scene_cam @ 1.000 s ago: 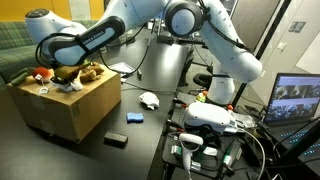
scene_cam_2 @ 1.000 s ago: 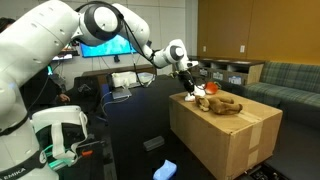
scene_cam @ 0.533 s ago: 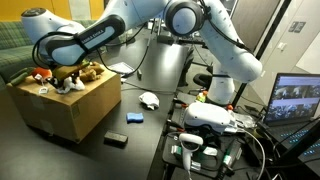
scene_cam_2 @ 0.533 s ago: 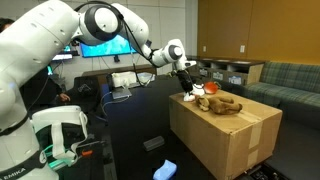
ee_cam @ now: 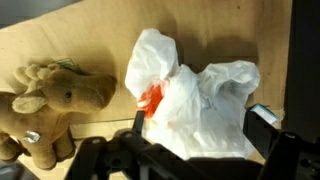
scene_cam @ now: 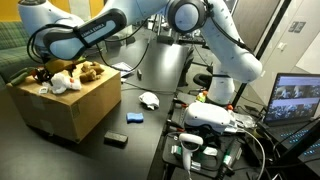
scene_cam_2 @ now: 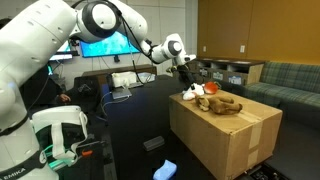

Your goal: Put the white towel on the table, the then moose on the box, then the blue sponge on the table, then the turnip plushie on the box, then the duster on the table, and lastly, the white cloth on the box

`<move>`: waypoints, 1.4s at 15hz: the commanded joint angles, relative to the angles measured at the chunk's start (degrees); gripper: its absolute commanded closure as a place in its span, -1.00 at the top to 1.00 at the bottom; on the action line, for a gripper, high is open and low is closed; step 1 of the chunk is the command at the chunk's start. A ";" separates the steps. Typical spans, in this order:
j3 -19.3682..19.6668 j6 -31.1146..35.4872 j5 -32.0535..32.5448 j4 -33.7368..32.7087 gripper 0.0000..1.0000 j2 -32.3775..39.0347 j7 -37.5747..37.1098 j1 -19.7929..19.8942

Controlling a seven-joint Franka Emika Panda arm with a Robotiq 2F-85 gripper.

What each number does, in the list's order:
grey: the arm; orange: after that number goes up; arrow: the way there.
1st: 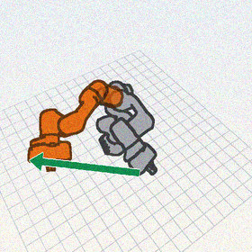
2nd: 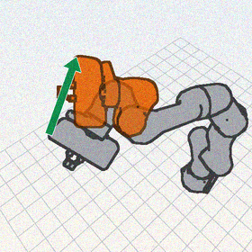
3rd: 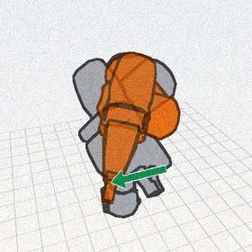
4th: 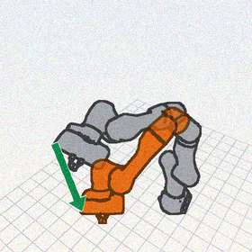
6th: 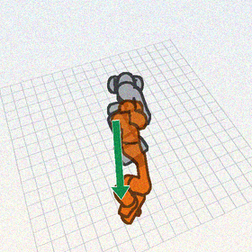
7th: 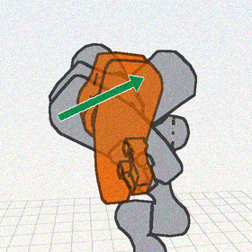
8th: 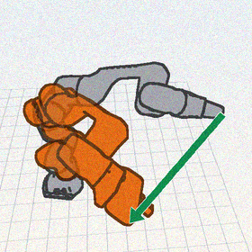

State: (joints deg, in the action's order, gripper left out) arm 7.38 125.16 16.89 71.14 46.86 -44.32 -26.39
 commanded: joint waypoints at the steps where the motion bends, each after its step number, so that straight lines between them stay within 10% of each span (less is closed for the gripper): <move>1: 0.97 1.61 0.65 4.66 1.00 -5.43 -1.03 -0.07; 8: -5.71 3.59 -3.26 21.70 1.00 -23.09 10.03 6.72; 21: -11.35 -0.85 -37.16 61.20 1.00 -59.15 39.62 19.15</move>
State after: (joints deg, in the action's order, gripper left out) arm -4.13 123.54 -15.24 121.19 -2.57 -10.31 -8.63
